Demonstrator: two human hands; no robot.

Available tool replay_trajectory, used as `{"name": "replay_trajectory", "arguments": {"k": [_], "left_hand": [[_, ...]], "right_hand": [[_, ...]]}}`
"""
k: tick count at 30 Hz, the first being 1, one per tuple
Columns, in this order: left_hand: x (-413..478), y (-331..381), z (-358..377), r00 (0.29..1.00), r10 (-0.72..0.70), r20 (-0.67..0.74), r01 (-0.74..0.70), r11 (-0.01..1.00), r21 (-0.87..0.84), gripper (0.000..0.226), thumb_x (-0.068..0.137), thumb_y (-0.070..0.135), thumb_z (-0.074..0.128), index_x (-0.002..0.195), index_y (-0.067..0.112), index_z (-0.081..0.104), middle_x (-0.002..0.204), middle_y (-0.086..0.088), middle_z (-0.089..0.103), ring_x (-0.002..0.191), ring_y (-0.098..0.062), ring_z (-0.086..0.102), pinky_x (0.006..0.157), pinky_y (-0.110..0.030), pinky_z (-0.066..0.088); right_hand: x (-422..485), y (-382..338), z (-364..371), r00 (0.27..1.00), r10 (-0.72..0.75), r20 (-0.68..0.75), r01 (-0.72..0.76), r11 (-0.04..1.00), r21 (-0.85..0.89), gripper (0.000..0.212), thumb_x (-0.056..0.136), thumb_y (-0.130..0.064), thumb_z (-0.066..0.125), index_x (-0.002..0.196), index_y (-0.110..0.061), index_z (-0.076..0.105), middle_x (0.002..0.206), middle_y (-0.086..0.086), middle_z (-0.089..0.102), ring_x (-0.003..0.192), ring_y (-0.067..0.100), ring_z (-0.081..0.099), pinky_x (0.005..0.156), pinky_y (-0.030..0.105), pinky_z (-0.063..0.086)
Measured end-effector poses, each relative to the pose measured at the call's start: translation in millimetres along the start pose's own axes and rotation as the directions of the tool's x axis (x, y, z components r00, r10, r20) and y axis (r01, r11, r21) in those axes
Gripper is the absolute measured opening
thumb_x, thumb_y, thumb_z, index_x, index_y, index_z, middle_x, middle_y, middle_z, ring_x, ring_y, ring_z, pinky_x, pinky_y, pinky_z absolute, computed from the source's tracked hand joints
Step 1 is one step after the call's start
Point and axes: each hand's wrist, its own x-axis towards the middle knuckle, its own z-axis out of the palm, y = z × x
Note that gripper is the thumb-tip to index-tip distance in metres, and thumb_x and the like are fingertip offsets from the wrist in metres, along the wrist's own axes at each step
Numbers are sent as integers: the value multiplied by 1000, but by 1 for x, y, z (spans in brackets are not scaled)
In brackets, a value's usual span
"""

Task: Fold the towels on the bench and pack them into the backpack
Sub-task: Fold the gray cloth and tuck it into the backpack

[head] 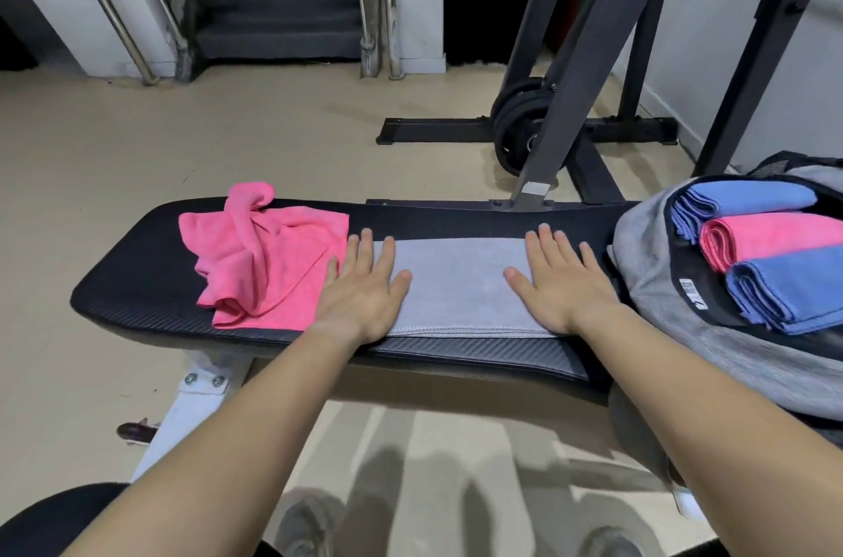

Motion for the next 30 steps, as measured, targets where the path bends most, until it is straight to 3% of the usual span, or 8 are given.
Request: {"name": "replay_trajectory", "arguments": {"k": [3,6,8,12,17,20,26,30], "left_hand": [[-7,-8,-6,992,-48,-117,49,999,6,50,105,33,26,154,25,25,165,-14,13,148,-38,20,117,-46,25],[-12,-15,-19,967,-122,-222,141,987,72,37,96,14,40,133,14,44,132,-19,50,117,-40,49,83,-44,42],[-13,-12,-28,963,-179,-202,203,973,107,32,96,12,41,127,7,43,124,-20,53,112,-40,52,78,-43,41],[-7,-8,-34,966,-219,-137,238,960,144,33,97,12,41,129,2,42,129,-22,53,118,-40,53,88,-43,45],[8,-20,-34,952,-305,-10,304,951,-53,47,97,42,49,123,3,53,123,-17,64,114,-37,60,90,-39,49],[12,-24,-35,958,-287,16,286,946,-149,39,95,39,55,113,4,59,117,-17,67,108,-35,62,84,-37,48],[9,-23,-49,959,-281,-41,255,914,-317,30,94,32,60,107,6,56,111,-16,67,106,-34,60,75,-33,39],[6,-19,-75,958,-252,-138,142,834,-534,27,84,28,76,91,17,53,86,-1,63,84,-24,60,69,-30,39]], "right_hand": [[-6,-12,-7,994,-36,-104,21,991,-134,74,101,-58,6,160,-16,-6,167,3,-16,154,22,-15,123,48,-8],[-14,-32,-17,964,-248,-99,238,966,-104,66,104,-52,12,161,-21,-5,167,1,-13,155,22,-8,124,46,-1],[-18,-47,-18,950,-312,8,312,949,-46,66,104,-54,14,160,-25,-7,167,-1,-17,155,22,-7,125,45,1],[-19,-55,-8,956,-281,87,285,958,-38,66,103,-57,12,158,-31,-13,164,-6,-24,153,19,-17,125,45,-4],[-19,-57,-3,959,-274,73,274,962,8,62,101,-61,14,156,-45,-12,164,-7,-24,153,20,-20,123,48,-7],[-17,-57,-2,958,-278,73,279,960,8,65,99,-66,15,155,-47,-12,164,-6,-25,152,20,-21,123,50,-8],[-17,-57,0,958,-278,66,278,961,12,65,98,-68,14,155,-48,-13,163,-6,-27,152,20,-23,123,50,-9],[-19,-59,3,964,-264,41,264,964,7,65,98,-68,12,154,-49,-13,164,-6,-26,152,20,-23,123,50,-10]]}}
